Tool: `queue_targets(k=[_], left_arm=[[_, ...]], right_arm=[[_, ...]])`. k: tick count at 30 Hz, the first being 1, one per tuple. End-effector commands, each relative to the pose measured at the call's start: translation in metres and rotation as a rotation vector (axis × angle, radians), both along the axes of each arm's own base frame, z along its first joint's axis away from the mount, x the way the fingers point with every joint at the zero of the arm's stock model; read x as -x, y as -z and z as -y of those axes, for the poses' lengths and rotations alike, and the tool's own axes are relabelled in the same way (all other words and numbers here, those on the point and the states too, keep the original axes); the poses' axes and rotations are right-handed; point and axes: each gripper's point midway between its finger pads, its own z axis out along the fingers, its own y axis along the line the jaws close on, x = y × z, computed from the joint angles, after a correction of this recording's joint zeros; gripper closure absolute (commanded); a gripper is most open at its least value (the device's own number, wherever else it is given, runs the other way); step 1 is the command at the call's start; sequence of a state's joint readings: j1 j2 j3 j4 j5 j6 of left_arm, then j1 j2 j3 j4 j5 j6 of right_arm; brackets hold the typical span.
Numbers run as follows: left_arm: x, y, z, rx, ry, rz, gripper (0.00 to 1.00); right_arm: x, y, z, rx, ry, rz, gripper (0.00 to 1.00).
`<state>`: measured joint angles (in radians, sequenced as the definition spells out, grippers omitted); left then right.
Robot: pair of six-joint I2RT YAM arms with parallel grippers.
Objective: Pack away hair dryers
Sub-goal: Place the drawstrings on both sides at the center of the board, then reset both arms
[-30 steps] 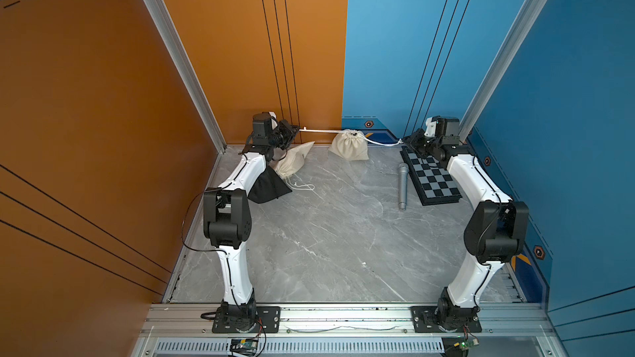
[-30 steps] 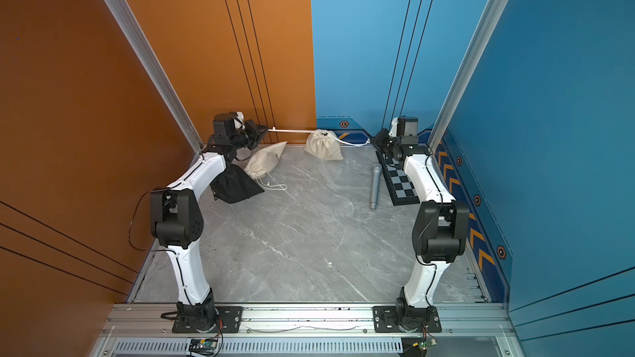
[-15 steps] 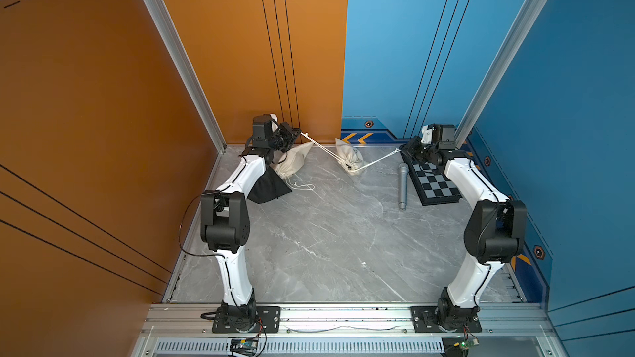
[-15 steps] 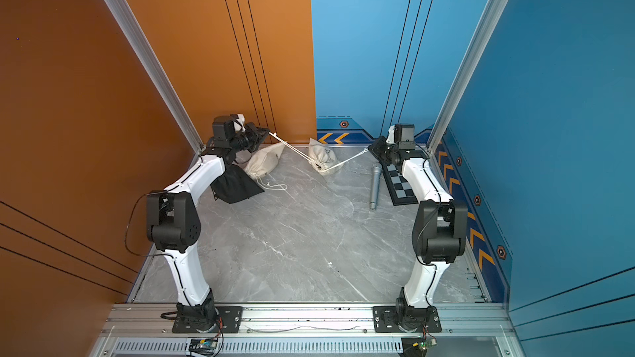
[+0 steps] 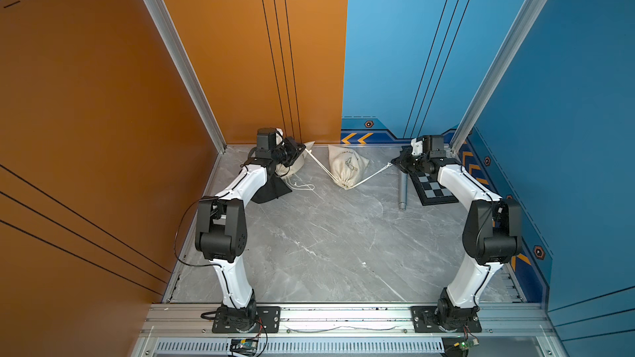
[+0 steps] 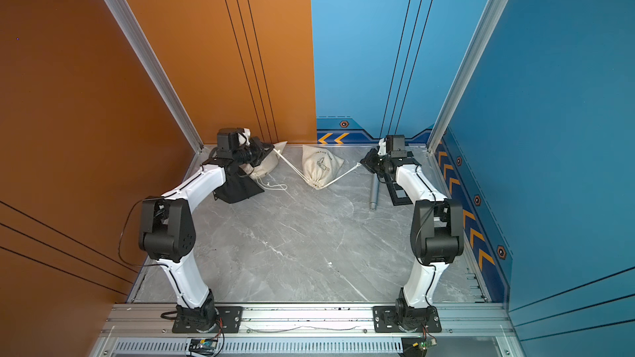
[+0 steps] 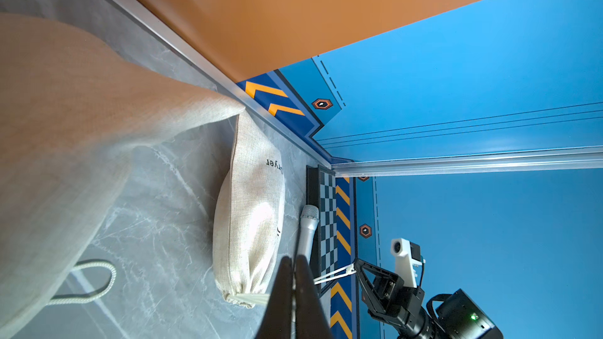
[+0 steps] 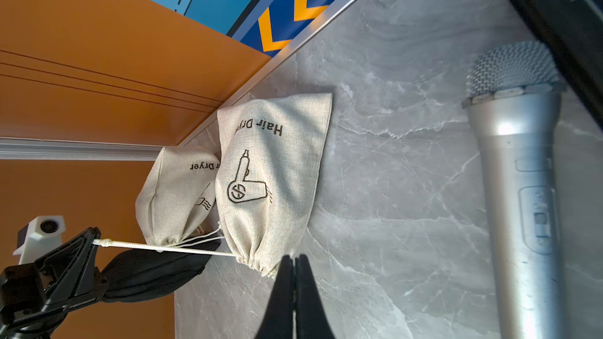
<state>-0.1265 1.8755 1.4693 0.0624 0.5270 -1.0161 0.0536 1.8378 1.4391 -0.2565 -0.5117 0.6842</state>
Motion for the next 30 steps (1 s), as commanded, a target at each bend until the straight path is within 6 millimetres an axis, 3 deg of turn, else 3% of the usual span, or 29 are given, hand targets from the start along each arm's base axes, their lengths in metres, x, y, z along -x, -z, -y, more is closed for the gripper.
queue_targets(k=[1, 3, 6, 8, 10, 12, 16, 20, 24, 28, 30], left_arm=[[0.014, -0.001, 0.002, -0.072, 0.021, 0.009, 1.00], [0.016, 0.006, 0.002, -0.115, 0.024, -0.007, 0.99], [0.019, 0.014, 0.003, -0.190, 0.032, -0.029, 0.84], [0.019, 0.014, 0.001, -0.241, 0.033, -0.025, 0.62], [0.022, 0.011, -0.001, -0.297, 0.036, -0.025, 0.38], [0.022, 0.001, -0.003, -0.360, 0.038, -0.004, 0.24], [0.022, -0.033, -0.013, -0.470, 0.029, 0.079, 0.01], [0.033, -0.081, -0.022, -0.567, 0.012, 0.214, 0.02], [0.059, -0.115, -0.037, -0.709, -0.036, 0.330, 0.02], [0.098, -0.129, -0.056, -0.821, -0.122, 0.488, 0.02], [0.121, -0.126, -0.068, -0.842, -0.166, 0.564, 0.02]], right_arm=[[0.014, 0.000, -0.002, 0.057, -0.027, -0.001, 1.00], [0.018, 0.009, -0.002, 0.092, -0.033, -0.024, 1.00], [0.022, 0.016, -0.004, 0.123, -0.044, -0.044, 0.86], [0.025, 0.016, -0.004, 0.147, -0.050, -0.048, 0.74], [0.026, 0.014, -0.005, 0.167, -0.063, -0.043, 0.54], [0.027, 0.005, -0.007, 0.190, -0.085, -0.025, 0.35], [0.025, -0.028, -0.007, 0.216, -0.106, 0.059, 0.14], [0.030, -0.080, 0.006, 0.300, -0.086, 0.192, 0.07], [0.053, -0.123, 0.031, 0.443, -0.018, 0.307, 0.05], [0.088, -0.148, 0.061, 0.608, 0.100, 0.426, 0.04], [0.109, -0.150, 0.075, 0.665, 0.166, 0.495, 0.04]])
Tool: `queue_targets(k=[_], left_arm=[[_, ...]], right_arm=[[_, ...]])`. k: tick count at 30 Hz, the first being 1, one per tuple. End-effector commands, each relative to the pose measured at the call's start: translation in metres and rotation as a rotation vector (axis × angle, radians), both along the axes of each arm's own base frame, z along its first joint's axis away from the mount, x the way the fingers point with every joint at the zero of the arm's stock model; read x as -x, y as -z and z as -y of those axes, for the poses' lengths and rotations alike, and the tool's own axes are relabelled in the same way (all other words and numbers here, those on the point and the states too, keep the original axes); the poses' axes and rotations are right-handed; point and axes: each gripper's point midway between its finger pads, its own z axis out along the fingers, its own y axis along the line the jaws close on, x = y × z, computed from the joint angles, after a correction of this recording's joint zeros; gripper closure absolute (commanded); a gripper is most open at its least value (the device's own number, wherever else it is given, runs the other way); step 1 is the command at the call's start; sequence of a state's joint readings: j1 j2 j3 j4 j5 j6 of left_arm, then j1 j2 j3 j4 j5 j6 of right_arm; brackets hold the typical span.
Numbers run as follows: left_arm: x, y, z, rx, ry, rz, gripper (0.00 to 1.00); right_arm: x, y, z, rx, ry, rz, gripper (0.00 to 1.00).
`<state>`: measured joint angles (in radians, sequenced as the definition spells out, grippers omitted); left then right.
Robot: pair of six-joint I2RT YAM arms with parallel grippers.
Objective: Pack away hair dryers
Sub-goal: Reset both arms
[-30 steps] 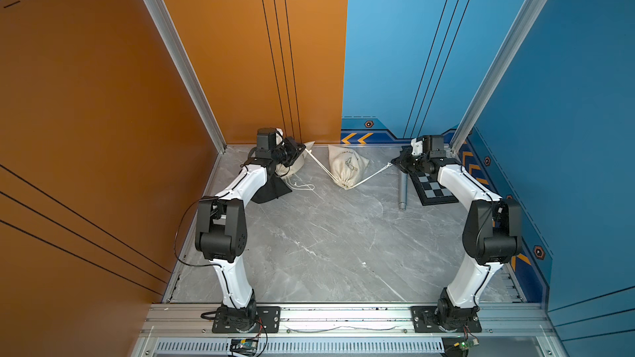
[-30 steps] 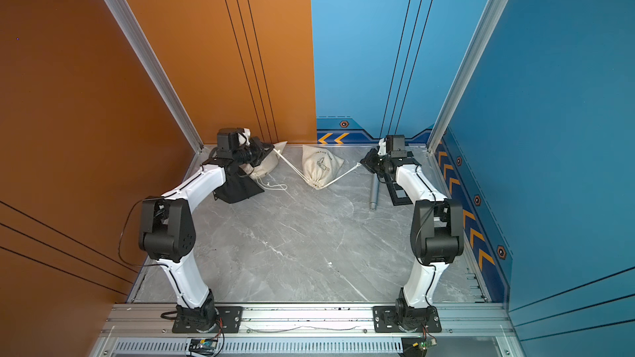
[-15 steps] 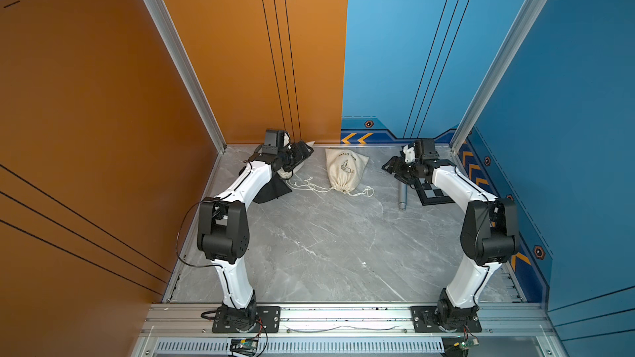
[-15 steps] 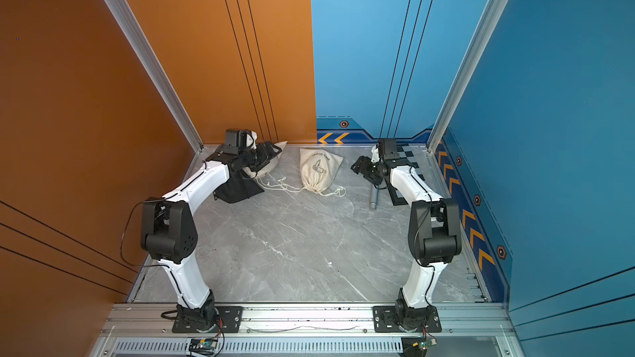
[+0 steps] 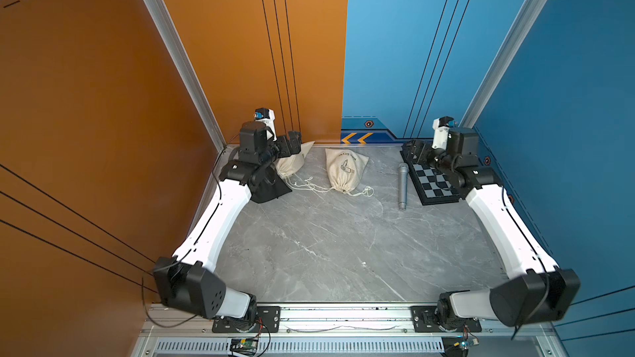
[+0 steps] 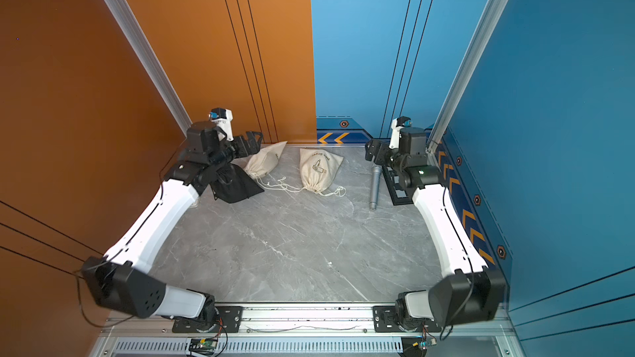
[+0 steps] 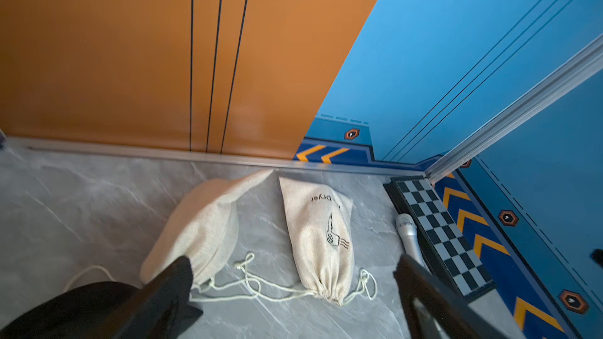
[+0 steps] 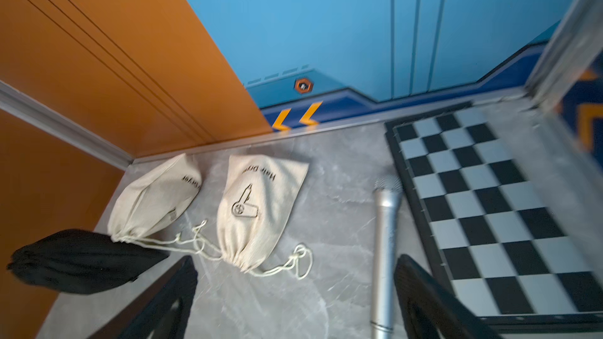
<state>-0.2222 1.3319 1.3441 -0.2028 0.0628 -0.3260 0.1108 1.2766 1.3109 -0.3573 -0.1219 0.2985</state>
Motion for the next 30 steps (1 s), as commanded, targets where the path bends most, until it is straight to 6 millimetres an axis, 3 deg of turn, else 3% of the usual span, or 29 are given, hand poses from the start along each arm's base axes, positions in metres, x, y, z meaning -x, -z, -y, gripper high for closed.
queue_targets(k=[1, 4, 8, 14, 19, 23, 30], left_arm=[[0.021, 0.012, -0.026, -0.135, -0.075, 0.131, 0.02], [0.051, 0.042, -0.046, -0.156, -0.131, 0.166, 0.02], [0.084, 0.084, -0.062, -0.149, -0.195, 0.200, 0.02], [0.112, 0.137, -0.087, -0.200, -0.357, 0.138, 0.02], [0.113, 0.183, -0.099, -0.299, -0.392, 0.002, 0.02], [0.104, 0.201, -0.109, -0.340, -0.405, -0.039, 0.02], [0.096, 0.219, -0.145, -0.302, -0.471, -0.067, 0.02]], right_arm=[[0.023, 0.013, 0.036, 0.164, 0.150, 0.081, 0.04], [0.050, 0.022, 0.047, 0.180, 0.196, 0.179, 0.04], [0.076, 0.049, 0.045, 0.189, 0.189, 0.240, 0.04], [0.089, 0.086, 0.049, 0.256, 0.239, 0.246, 0.04], [0.087, 0.111, 0.046, 0.272, 0.238, 0.238, 0.04], [0.087, 0.129, 0.049, 0.298, 0.253, 0.236, 0.03], [0.085, 0.145, 0.055, 0.343, 0.263, 0.244, 0.03]])
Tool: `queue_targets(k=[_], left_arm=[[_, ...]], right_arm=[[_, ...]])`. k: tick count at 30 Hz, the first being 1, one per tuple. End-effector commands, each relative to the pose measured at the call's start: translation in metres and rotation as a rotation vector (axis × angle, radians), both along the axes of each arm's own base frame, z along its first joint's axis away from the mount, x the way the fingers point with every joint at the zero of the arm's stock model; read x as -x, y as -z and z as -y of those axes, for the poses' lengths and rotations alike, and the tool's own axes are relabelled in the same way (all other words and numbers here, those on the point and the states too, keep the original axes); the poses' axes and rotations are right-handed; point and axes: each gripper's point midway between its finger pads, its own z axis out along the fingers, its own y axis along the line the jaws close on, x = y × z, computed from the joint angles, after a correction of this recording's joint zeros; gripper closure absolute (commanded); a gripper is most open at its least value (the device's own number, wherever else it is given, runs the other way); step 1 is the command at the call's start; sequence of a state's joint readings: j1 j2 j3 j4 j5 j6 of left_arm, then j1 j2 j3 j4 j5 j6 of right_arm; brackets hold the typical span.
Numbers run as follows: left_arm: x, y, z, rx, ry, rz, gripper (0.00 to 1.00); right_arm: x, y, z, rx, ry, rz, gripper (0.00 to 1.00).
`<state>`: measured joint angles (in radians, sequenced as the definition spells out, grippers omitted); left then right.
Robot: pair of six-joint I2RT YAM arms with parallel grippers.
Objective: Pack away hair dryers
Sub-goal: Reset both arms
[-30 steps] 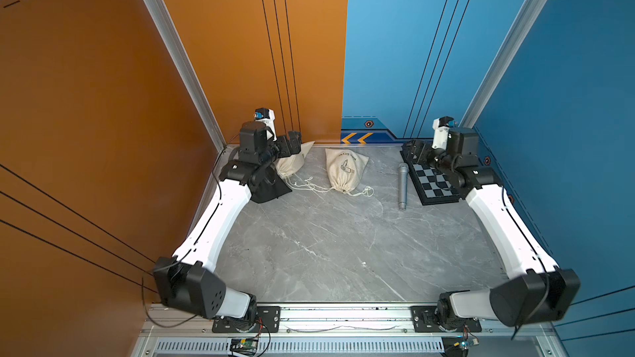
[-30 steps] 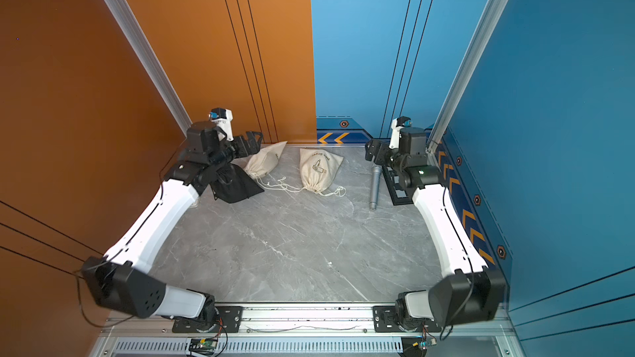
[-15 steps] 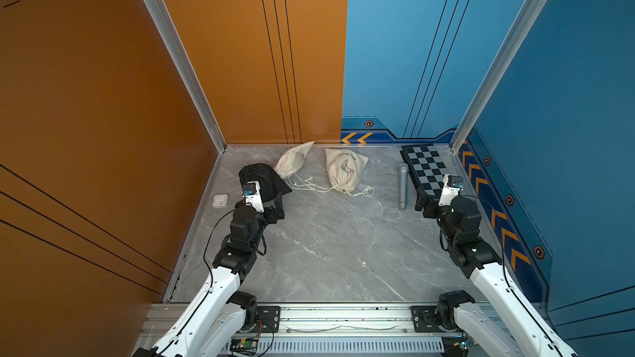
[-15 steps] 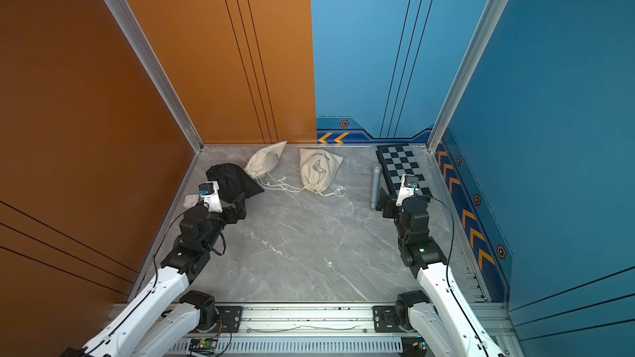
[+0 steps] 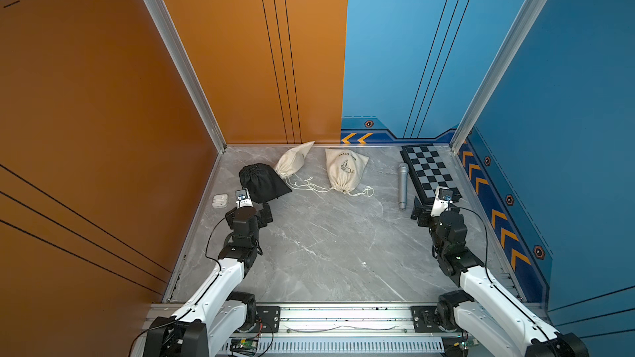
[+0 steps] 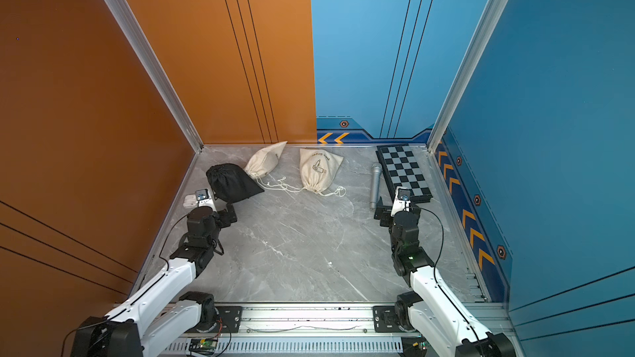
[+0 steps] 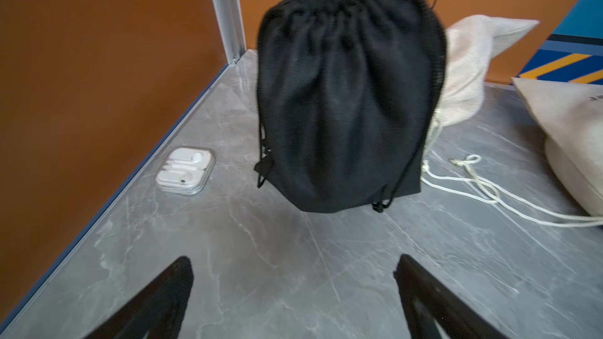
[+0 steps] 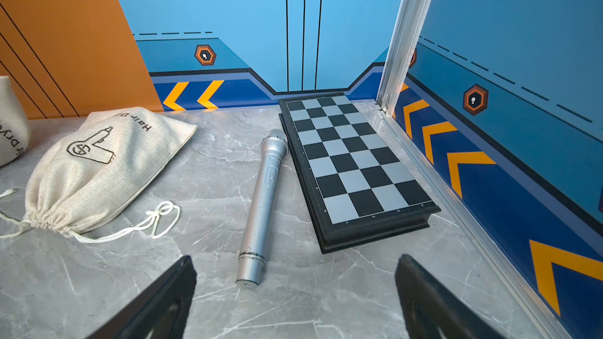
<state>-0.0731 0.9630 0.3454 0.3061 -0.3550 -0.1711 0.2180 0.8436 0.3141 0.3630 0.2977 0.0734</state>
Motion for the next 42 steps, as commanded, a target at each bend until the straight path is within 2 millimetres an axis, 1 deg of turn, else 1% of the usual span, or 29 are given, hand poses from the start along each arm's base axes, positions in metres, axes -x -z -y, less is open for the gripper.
queue_targets(k=[1, 4, 6, 10, 12, 14, 16, 19, 22, 25, 27, 29, 32, 33, 36, 38, 39, 40, 42], left_arm=[[-0.007, 0.002, -0.005, -0.009, 0.023, 0.028, 0.02], [-0.015, 0.006, -0.005, -0.014, 0.056, 0.043, 0.02], [-0.020, 0.012, -0.002, -0.047, 0.088, 0.033, 0.02], [-0.030, 0.026, 0.008, -0.052, 0.160, 0.019, 0.02], [-0.034, 0.027, 0.008, -0.046, 0.159, 0.038, 0.02], [-0.040, 0.026, 0.011, -0.046, 0.178, 0.048, 0.02], [-0.046, 0.026, 0.014, -0.052, 0.198, 0.051, 0.02], [-0.051, 0.029, 0.012, -0.040, 0.194, 0.070, 0.02], [-0.055, 0.038, 0.012, -0.034, 0.189, 0.080, 0.02], [-0.060, 0.051, 0.014, -0.042, 0.194, 0.068, 0.02], [-0.063, 0.051, 0.016, -0.063, 0.195, 0.068, 0.02], [-0.063, 0.052, 0.014, -0.065, 0.182, 0.065, 0.02], [-0.064, 0.053, 0.011, -0.060, 0.167, 0.062, 0.02], [-0.065, 0.053, 0.011, -0.061, 0.163, 0.056, 0.02], [-0.068, 0.055, 0.009, -0.068, 0.148, 0.030, 0.02], [-0.069, 0.055, 0.010, -0.078, 0.144, 0.025, 0.02], [-0.069, 0.055, 0.010, -0.079, 0.144, 0.024, 0.02], [-0.069, 0.054, 0.010, -0.081, 0.143, 0.026, 0.02], [-0.069, 0.055, 0.011, -0.081, 0.144, 0.023, 0.02]], right_arm=[[-0.002, -0.010, 0.011, 0.023, 0.042, 0.075, 0.03], [-0.002, -0.002, 0.023, -0.004, 0.068, 0.082, 0.03], [-0.002, 0.003, 0.031, -0.028, 0.079, 0.081, 0.03], [-0.003, 0.006, 0.044, -0.037, 0.110, 0.088, 0.03], [-0.004, 0.009, 0.051, -0.043, 0.126, 0.093, 0.03], [-0.006, 0.016, 0.055, -0.045, 0.133, 0.080, 0.03], [-0.011, 0.023, 0.054, -0.047, 0.120, 0.063, 0.04], [-0.019, 0.034, 0.046, -0.045, 0.081, 0.047, 0.04], [-0.027, 0.043, 0.035, -0.009, 0.052, 0.035, 0.04], [-0.034, 0.049, 0.029, 0.003, 0.033, 0.040, 0.04], [-0.041, 0.055, 0.026, 0.007, 0.019, 0.018, 0.04], [-0.048, 0.062, 0.021, 0.018, 0.000, 0.017, 0.04], [-0.055, 0.080, 0.014, 0.049, -0.020, -0.006, 0.04], [-0.056, 0.079, 0.013, 0.060, -0.017, 0.008, 0.04], [-0.061, 0.083, 0.012, 0.052, -0.034, -0.045, 0.03], [-0.070, 0.085, 0.018, 0.020, -0.022, -0.070, 0.02], [-0.074, 0.088, 0.025, -0.017, -0.005, -0.113, 0.00], [-0.073, 0.092, 0.029, -0.049, -0.015, -0.130, 0.00], [-0.074, 0.088, 0.029, -0.049, -0.007, -0.099, 0.00]])
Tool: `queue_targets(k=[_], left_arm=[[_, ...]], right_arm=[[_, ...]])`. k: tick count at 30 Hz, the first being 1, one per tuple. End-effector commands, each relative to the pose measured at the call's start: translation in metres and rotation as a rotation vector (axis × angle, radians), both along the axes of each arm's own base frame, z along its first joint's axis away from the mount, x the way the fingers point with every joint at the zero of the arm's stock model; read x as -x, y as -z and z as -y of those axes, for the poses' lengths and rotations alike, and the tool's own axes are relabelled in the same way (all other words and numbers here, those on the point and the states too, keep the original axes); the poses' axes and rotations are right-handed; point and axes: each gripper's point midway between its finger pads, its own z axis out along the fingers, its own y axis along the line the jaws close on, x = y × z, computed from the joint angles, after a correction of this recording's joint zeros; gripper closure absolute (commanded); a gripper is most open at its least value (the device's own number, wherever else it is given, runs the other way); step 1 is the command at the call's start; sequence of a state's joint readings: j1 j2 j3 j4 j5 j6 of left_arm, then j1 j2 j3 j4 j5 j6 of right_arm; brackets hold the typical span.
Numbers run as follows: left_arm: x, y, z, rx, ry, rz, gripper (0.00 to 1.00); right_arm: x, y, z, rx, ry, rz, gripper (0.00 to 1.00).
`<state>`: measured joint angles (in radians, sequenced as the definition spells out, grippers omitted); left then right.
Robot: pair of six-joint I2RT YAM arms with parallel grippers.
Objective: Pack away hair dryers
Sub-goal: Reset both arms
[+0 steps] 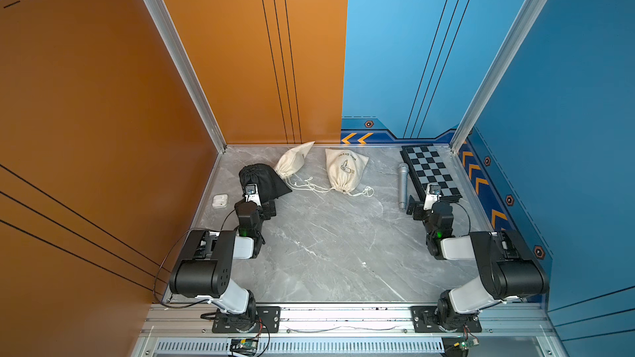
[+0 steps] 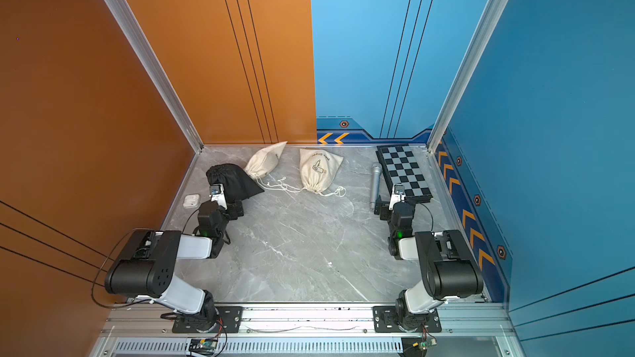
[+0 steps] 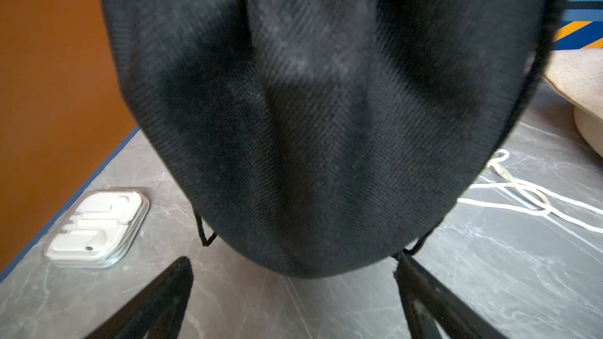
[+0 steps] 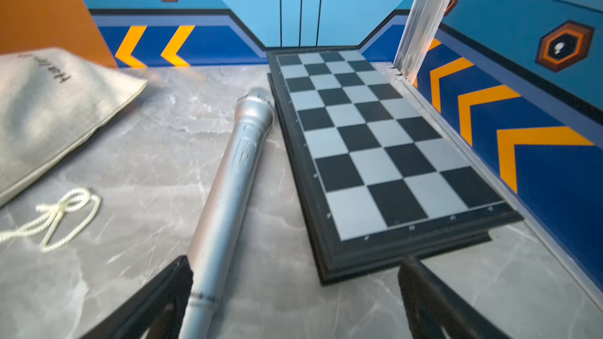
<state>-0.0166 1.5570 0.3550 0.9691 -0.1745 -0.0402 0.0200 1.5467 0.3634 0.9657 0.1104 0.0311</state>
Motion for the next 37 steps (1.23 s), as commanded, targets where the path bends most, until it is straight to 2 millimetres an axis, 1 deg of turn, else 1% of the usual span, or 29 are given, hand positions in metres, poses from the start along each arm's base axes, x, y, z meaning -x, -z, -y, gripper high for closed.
queue_targets(k=[1, 37], left_arm=[[-0.0007, 0.0036, -0.0023, -0.029, -0.014, -0.022, 0.02], [-0.0007, 0.0023, 0.0000, -0.042, -0.011, -0.020, 0.02]], right_arm=[[0.0013, 0.0104, -0.0017, -0.039, -0.011, -0.056, 0.00], [0.0008, 0.0104, -0.0031, -0.032, -0.012, -0.052, 0.00]])
